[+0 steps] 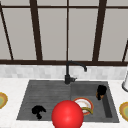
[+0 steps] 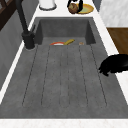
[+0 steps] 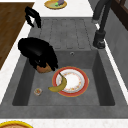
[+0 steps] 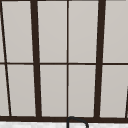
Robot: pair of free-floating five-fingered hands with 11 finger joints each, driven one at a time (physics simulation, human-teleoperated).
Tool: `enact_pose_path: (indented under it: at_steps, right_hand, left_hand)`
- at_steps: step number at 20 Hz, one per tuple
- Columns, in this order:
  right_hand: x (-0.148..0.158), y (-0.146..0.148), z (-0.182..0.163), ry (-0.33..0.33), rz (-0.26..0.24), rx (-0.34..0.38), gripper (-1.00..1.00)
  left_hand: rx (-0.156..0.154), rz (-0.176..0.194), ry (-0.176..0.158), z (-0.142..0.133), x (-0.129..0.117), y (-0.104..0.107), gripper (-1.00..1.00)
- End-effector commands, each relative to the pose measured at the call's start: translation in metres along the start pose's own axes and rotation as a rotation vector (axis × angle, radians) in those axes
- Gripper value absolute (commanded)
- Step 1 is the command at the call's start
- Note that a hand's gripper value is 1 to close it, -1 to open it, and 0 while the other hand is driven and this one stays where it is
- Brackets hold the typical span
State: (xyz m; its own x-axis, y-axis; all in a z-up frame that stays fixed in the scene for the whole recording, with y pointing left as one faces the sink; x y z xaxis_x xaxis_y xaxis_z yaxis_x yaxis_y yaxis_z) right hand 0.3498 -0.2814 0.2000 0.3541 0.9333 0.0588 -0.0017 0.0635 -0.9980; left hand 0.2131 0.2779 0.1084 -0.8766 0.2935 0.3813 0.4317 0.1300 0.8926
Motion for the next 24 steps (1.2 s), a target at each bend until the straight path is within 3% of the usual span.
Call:
enact_pose_path:
  at_steps: [1, 7, 10, 20, 24]
  right_hand:
    - [0.032, 0.008, 0.001, -0.001, -0.006, -0.015, 1.00]
    - [0.084, 0.033, -0.004, 0.000, 0.007, -0.005, 1.00]
    - [0.109, 0.060, -0.013, 0.000, 0.050, -0.022, 1.00]
    - [0.191, 0.144, -0.039, -0.012, 0.042, -0.027, 1.00]
    - [0.170, 0.176, -0.050, -0.088, 0.011, 0.002, 1.00]
  left_hand:
    - [0.000, 0.000, 0.000, 0.000, 0.000, 0.000, 0.00]
    - [0.000, 0.000, 0.000, 0.000, 0.000, 0.000, 0.00]
    - [0.000, 0.000, 0.000, 0.000, 0.000, 0.000, 0.00]
    - [0.000, 0.000, 0.000, 0.000, 0.000, 0.000, 0.00]
    - [0.000, 0.000, 0.000, 0.000, 0.000, 0.000, 0.00]
